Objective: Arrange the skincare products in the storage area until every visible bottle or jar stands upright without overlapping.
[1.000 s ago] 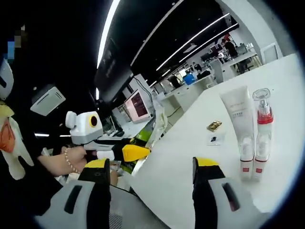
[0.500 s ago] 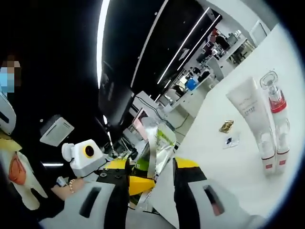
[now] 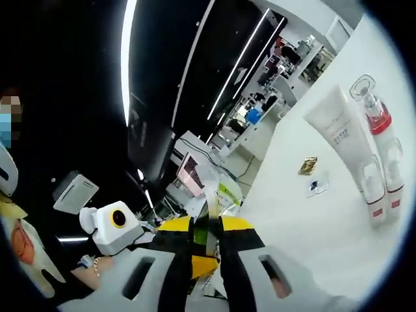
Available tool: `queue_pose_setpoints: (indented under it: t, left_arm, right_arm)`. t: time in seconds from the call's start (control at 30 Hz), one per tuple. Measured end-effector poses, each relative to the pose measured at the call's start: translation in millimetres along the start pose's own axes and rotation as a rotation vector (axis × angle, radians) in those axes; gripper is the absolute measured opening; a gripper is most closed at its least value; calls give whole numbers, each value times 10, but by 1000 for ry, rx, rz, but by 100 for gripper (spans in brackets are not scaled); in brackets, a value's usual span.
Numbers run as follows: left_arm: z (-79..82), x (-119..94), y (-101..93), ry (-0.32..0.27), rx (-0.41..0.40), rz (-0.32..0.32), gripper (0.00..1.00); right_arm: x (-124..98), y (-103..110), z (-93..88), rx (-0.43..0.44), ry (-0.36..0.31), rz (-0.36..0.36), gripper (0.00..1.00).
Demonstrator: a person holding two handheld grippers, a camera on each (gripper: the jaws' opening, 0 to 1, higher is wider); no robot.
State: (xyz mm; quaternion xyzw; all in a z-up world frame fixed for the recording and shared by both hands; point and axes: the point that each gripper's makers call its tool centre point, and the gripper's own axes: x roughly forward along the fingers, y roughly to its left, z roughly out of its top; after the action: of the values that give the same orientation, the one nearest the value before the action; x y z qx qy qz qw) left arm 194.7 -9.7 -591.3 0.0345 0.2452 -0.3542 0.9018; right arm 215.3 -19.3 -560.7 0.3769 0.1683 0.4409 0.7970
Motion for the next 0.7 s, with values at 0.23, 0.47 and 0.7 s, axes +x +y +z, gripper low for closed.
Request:
queue_pose_setpoints:
  t: [0.23, 0.47, 0.7]
  left_arm:
    - [-12, 16, 5, -13, -35, -21, 26]
    - [-5, 42, -70, -5, -41, -46, 41]
    - [72, -9, -131, -37, -54, -93, 46]
  right_arm:
    - [-39, 13, 37, 103, -7, 34, 7]
    - [-88, -21, 31, 127, -13, 35, 5]
    - [-149, 18, 85, 223, -43, 63, 3]
